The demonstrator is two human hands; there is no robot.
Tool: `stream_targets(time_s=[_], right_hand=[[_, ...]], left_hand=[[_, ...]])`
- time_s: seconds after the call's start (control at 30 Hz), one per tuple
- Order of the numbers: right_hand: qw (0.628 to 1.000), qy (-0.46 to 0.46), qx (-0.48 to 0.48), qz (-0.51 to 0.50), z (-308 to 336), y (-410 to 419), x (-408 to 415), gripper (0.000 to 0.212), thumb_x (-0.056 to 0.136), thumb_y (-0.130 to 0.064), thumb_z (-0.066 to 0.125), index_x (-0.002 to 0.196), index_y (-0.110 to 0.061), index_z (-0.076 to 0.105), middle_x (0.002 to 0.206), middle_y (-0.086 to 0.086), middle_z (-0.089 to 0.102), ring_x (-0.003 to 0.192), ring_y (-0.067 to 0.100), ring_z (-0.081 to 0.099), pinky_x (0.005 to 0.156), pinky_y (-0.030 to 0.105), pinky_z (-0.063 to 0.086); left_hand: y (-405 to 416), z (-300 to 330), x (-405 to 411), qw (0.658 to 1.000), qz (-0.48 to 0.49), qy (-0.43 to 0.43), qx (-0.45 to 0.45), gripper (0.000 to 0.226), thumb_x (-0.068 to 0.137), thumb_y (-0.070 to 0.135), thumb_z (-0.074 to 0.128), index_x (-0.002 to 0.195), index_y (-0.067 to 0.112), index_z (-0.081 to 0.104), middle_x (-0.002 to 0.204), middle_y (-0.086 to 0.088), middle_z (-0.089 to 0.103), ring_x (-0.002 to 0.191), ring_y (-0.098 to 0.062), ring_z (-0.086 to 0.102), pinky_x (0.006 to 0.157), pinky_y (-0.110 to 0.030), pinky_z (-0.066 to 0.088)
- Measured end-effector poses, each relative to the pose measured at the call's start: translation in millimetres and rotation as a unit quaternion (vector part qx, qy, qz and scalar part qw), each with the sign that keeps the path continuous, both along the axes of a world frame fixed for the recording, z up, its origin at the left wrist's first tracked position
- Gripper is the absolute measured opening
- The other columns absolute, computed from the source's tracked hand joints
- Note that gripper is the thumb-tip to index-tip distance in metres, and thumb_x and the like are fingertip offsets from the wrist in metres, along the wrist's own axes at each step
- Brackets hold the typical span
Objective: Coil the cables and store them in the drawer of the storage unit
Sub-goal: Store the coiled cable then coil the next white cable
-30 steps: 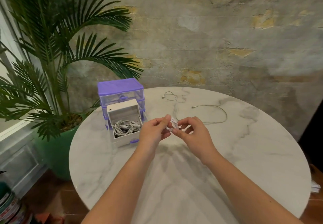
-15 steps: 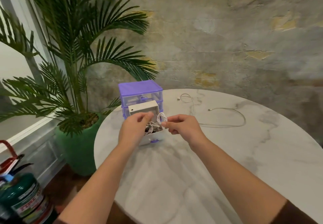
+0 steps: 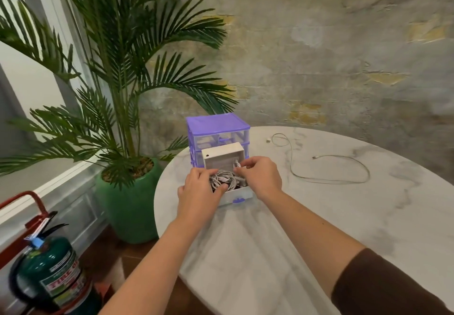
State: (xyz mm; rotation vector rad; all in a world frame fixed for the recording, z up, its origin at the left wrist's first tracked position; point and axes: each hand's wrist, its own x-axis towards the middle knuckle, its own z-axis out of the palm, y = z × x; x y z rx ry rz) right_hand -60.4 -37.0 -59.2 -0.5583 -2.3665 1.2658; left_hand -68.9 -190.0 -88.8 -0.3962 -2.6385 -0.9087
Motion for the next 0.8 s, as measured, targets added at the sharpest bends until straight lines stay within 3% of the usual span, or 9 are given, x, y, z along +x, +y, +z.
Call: stream_targets(time_s=[0.2,0.4,0.47,0.57,0.6,0.7,0.8], right_hand=[[0.992,0.027,0.119,-0.015,-13,-3,-4,0.023,0.077,-0.044,0.075,0.094,-0.029,0.073,0.092,-0.007,0.068,0.086,0.016,0.064,0.066,0.028,0.046],[0.963,-0.045,0.262,0.045,-8,1,-5,0.028,0.095,-0.042,0.054,0.108,-0.027,0.074,0.108,0.002,0.053,0.109,0.023,0.048,0.078,0.035,0.044],[0.962,-0.071,0.254,0.066,-5,1,-8,0.03,0.097,-0.04,0.051,0.101,-0.022,0.074,0.107,0.005,0.053,0.108,0.025,0.048,0.081,0.037,0.045],[0.98,-0.088,0.159,0.08,-2,4,-11,0.033,0.095,-0.037,0.054,0.069,-0.021,0.066,0.094,0.009,0.058,0.095,0.028,0.052,0.082,0.039,0.047],[0.981,-0.096,0.147,0.082,-1,6,-11,0.033,0.094,-0.038,0.054,0.068,-0.021,0.065,0.093,0.008,0.06,0.093,0.028,0.053,0.082,0.038,0.048],[0.971,-0.133,0.178,0.091,1,8,-10,0.03,0.094,-0.042,0.055,0.093,-0.019,0.074,0.098,0.006,0.069,0.097,0.027,0.061,0.083,0.036,0.05],[0.977,-0.098,0.18,0.059,2,7,-7,0.02,0.089,-0.041,0.064,0.093,-0.025,0.075,0.089,-0.001,0.072,0.087,0.022,0.066,0.074,0.031,0.051]], left_hand=[[0,-1,2,1.0,0.011,0.017,0.0,0.043,0.086,0.051,0.062,0.127,0.039,0.056,0.118,0.006,0.041,0.119,-0.016,0.037,0.097,-0.038,0.035],[-1,-2,1,1.0,0.027,0.016,-0.006,0.044,0.085,0.055,0.061,0.127,0.042,0.054,0.115,0.006,0.043,0.117,-0.016,0.037,0.098,-0.038,0.035],[-1,-2,0,0.999,0.029,0.014,-0.001,0.046,0.085,0.054,0.062,0.129,0.04,0.054,0.117,0.005,0.044,0.118,-0.017,0.037,0.098,-0.037,0.034],[-1,-3,-1,0.999,0.033,0.009,0.013,0.048,0.085,0.052,0.063,0.13,0.038,0.051,0.121,0.005,0.046,0.119,-0.017,0.038,0.097,-0.036,0.034],[-1,-3,-1,0.999,0.035,0.006,0.016,0.049,0.085,0.053,0.063,0.13,0.038,0.051,0.122,0.005,0.046,0.12,-0.017,0.038,0.097,-0.036,0.034],[-2,-1,-1,0.999,0.044,-0.001,0.006,0.05,0.085,0.055,0.062,0.131,0.04,0.05,0.124,0.005,0.047,0.122,-0.018,0.038,0.098,-0.037,0.034],[-2,0,0,0.999,0.05,-0.006,-0.003,0.05,0.085,0.057,0.061,0.131,0.041,0.049,0.124,0.005,0.048,0.122,-0.018,0.038,0.098,-0.038,0.034]])
